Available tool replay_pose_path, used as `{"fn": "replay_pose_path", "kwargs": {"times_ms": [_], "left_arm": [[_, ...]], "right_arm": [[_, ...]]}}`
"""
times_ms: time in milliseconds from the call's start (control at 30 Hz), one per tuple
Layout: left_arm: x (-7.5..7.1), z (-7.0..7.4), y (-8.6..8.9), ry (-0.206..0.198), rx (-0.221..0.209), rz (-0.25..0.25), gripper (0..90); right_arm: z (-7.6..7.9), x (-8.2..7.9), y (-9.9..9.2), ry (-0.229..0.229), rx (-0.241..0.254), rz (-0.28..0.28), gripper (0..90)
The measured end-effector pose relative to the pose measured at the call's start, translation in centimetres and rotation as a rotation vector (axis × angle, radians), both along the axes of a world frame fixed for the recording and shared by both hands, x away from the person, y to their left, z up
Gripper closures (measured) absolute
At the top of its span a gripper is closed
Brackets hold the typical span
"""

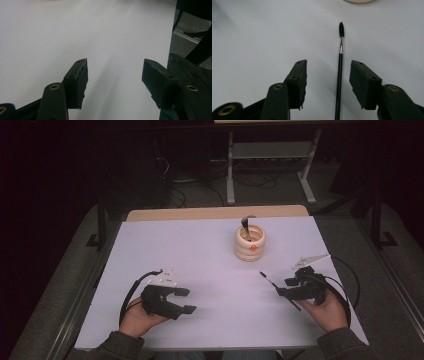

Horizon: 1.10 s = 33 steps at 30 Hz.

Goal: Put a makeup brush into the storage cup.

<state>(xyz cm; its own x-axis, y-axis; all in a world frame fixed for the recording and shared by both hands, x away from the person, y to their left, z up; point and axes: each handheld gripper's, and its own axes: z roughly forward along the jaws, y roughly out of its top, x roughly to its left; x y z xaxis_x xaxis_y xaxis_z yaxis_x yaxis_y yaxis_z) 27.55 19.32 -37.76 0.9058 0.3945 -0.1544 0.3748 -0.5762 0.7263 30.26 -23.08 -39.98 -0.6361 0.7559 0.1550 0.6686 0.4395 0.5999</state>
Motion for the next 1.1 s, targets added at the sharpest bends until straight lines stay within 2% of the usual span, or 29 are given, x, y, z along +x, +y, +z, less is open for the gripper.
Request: {"fn": "replay_pose_path", "kwargs": {"times_ms": [233, 533, 700, 800, 900, 967, 1100], "left_arm": [[0.1, -0.1, 0.1, 0.003, 0.01, 0.001, 37.2], [0.1, -0.2, 0.0, 0.008, 0.007, 0.001, 37.2], [0.1, -0.1, 0.0, 0.001, 0.004, -0.001, 37.1], [0.1, -0.1, 0.0, 0.0, 0.003, -0.001, 37.1], [0.1, -0.1, 0.0, 0.005, 0.006, 0.0, 37.1], [0.0, -0.1, -0.1, 0.003, 0.004, 0.001, 37.1], [-0.1, 0.1, -0.2, 0.001, 0.0, 0.002, 37.1]], "right_arm": [[-0.8, -0.3, -0.5, 0.032, -0.025, -0.005, 56.1], [-1.9, -0.4, -0.5, 0.067, -0.097, 0.006, 66.4], [-2.4, -0.3, -0.1, 0.071, -0.156, 0.016, 73.0], [-2.8, -0.1, 0.3, 0.089, -0.197, 0.019, 76.0], [-2.8, -0.1, 0.4, 0.098, -0.196, -0.002, 79.8], [-2.9, 0.0, 0.3, 0.109, -0.179, -0.053, 83.2], [-2.8, 0.2, 0.3, 0.128, -0.185, -0.053, 84.9]]}}
